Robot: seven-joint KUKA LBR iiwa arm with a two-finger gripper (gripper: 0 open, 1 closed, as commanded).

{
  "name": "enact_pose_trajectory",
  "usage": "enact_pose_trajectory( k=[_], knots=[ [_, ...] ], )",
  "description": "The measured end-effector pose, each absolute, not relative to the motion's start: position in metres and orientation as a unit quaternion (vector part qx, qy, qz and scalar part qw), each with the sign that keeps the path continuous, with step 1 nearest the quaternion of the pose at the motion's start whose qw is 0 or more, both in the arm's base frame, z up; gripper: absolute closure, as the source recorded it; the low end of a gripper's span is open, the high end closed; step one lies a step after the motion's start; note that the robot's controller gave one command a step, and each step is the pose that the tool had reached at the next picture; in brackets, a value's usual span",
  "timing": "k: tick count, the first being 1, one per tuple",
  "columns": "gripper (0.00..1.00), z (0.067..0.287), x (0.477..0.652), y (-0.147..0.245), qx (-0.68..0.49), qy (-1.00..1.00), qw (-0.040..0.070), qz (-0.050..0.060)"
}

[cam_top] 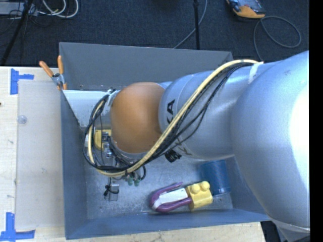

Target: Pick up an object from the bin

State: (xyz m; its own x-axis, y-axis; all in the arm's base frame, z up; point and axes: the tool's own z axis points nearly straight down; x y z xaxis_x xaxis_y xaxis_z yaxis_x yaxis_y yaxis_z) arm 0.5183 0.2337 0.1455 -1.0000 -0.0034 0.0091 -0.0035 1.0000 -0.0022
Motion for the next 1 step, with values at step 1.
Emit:
enact_pose_trajectory(
  k=[1],
  knots=[
    [0.00, 0.1500, 0.5200, 0.2322, -0.001, -1.000, 0.001, 0.000]
  ],
)
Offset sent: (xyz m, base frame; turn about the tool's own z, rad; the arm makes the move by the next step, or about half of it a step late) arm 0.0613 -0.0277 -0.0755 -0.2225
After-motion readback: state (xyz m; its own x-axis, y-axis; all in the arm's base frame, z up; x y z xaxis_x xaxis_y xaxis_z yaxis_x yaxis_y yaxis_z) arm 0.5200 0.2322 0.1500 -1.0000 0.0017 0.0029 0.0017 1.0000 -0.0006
